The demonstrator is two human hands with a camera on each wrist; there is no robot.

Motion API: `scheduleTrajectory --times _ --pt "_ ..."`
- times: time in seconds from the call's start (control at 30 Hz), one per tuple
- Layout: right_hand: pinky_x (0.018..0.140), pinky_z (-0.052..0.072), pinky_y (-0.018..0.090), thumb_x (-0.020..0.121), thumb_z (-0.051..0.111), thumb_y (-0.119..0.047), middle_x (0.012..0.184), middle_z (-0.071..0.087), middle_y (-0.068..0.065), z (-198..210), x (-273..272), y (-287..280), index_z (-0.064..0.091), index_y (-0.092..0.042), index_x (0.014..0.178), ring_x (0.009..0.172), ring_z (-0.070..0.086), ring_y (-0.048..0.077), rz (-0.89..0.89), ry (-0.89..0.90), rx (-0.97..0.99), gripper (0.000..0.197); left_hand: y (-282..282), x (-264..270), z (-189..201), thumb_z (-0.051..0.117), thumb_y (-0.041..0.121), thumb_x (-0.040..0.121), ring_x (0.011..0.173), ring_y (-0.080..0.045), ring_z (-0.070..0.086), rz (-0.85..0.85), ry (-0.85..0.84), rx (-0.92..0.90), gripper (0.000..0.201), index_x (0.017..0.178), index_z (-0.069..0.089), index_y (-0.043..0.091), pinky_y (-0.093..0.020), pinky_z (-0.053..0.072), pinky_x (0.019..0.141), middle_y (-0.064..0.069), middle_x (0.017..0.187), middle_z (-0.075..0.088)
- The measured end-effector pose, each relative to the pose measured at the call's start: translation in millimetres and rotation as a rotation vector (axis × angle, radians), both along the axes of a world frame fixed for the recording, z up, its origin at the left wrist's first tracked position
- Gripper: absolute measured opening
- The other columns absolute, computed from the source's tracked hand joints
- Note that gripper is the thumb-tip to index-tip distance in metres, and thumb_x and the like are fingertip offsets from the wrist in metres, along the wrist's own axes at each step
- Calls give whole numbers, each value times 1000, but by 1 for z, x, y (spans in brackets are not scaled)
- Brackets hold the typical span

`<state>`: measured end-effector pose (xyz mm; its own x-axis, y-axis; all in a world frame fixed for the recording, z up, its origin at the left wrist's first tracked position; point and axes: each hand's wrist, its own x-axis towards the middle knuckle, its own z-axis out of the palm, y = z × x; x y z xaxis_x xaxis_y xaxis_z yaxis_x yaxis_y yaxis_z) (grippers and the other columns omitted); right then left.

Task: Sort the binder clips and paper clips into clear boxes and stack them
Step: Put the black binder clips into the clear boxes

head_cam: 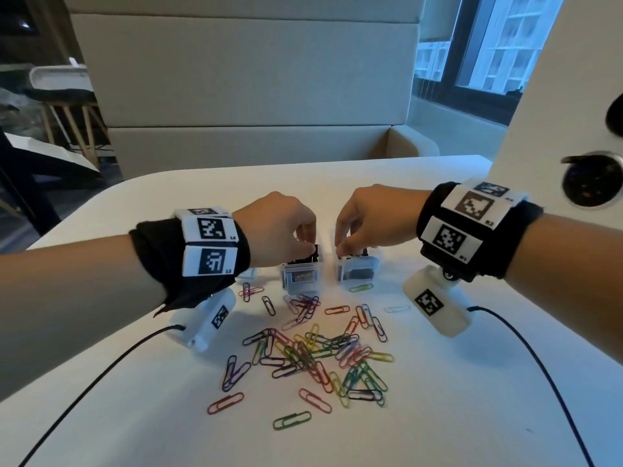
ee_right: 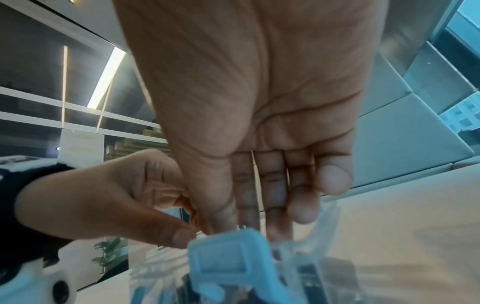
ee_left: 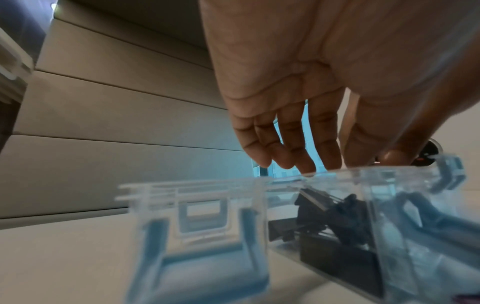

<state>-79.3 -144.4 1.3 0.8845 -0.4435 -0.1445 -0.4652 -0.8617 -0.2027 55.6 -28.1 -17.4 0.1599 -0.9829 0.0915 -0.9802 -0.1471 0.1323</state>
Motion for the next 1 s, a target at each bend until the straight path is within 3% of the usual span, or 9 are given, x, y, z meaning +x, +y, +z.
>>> scheduleTrajectory --times 0.1,0.2,0.3,0.43,0.53,0.6,0.77,0.9,1.0 --pt "69 52 25 79 71 -28 75 74 -8 -2 3 -2 78 -24 87 70 63 7 -29 -30 65 11 -6 -7 -1 63 40 85 87 -11 52 -44 25 -5 29 109 65 23 -25 43 77 4 106 62" --pt "59 51 21 81 67 -20 74 76 -3 0 4 -6 78 -17 84 64 65 10 -76 -68 101 12 -11 -13 -4 64 47 82 89 -11 52 -75 27 -7 43 118 64 23 -26 43 78 3 113 62" --pt "56 47 17 82 64 -17 72 77 -4 6 2 -12 78 -14 80 53 60 6 -130 -126 124 14 -14 -14 -7 65 50 80 88 -12 49 -89 7 -1 46 119 65 26 -28 43 78 1 117 61" --pt "55 47 20 86 60 -8 74 75 -2 15 0 -19 77 -14 86 57 55 8 -130 -181 142 18 -16 -15 -7 63 50 81 88 -13 51 -89 13 -2 41 113 68 26 -31 47 81 1 116 63" --pt "56 45 21 88 62 -11 71 73 -8 18 1 -20 76 -22 86 61 53 7 -70 -113 106 18 -17 -16 -5 65 46 81 94 -14 57 -79 30 8 32 105 71 26 -33 50 84 3 117 66" --pt "66 45 20 85 67 -15 67 71 -13 14 3 -19 76 -28 84 63 54 5 -47 -37 92 16 -18 -16 -4 67 45 81 97 -15 59 -68 38 7 30 104 72 26 -30 48 84 5 117 67" --pt "74 40 24 71 82 -26 66 57 -22 -5 9 -13 77 -30 99 76 54 7 -59 -21 -41 29 -21 -16 -1 63 32 87 106 -14 58 -65 19 6 29 114 68 23 -22 34 81 6 120 66" --pt "68 41 24 79 75 -30 71 61 -17 -2 6 -11 78 -26 93 80 59 10 -77 -116 -94 15 -16 -9 3 59 33 89 113 -16 52 -38 45 9 29 116 64 24 -26 37 87 3 126 60" --pt "73 48 27 80 65 -27 80 65 -16 13 -3 -7 75 -34 91 76 63 10 -127 -30 -25 16 -5 -1 13 61 39 88 112 -15 52 13 64 0 32 117 62 27 -28 38 86 3 125 58"
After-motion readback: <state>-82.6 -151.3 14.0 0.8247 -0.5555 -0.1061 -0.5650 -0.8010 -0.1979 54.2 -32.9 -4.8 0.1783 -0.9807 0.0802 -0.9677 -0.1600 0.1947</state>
